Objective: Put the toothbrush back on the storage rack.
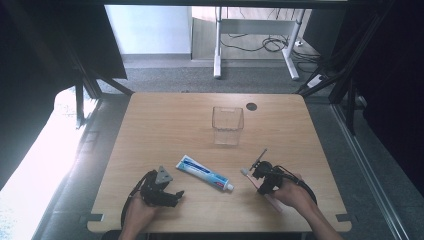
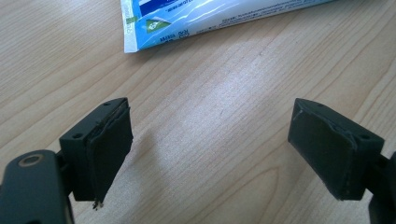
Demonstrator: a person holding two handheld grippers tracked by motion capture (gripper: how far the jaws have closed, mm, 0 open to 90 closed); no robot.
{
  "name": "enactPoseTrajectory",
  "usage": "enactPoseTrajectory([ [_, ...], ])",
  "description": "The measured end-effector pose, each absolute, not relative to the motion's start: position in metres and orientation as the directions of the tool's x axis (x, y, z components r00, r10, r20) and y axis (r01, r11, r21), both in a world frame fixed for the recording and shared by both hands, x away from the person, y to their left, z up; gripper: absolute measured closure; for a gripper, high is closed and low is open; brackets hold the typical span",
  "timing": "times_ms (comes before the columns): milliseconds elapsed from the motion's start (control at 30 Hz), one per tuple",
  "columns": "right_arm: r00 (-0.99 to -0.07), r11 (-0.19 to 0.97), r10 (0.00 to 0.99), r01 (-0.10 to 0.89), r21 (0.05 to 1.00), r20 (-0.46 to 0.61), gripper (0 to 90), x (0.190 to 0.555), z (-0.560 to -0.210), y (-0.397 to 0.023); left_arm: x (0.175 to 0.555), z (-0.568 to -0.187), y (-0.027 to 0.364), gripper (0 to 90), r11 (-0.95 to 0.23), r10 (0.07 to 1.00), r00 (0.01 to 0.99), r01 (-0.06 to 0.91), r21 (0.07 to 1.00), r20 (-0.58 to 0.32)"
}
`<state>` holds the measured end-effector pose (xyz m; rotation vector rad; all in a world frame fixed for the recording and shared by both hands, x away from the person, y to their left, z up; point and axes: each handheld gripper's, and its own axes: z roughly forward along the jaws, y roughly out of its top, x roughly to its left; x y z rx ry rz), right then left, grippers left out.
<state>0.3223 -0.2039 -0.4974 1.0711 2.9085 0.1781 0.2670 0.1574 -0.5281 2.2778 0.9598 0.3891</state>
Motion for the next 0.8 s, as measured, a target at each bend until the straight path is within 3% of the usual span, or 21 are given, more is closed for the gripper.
enactPoseTrajectory([
  [167,-0.755,0.748,0.655,0.652,0.123,0.013,78.6,0.323,-0.498,-0.203,0.267,-0.528,0.157,14.0,-0.541,0.721,0.692,0.535,0.649,0.030],
  [800,-0.754,0.730,0.656,0.647,0.218,0.040,79.1,0.323,-0.478,-0.214,0.267,-0.528,0.157,14.3,-0.539,0.719,0.695,0.533,0.652,0.027],
])
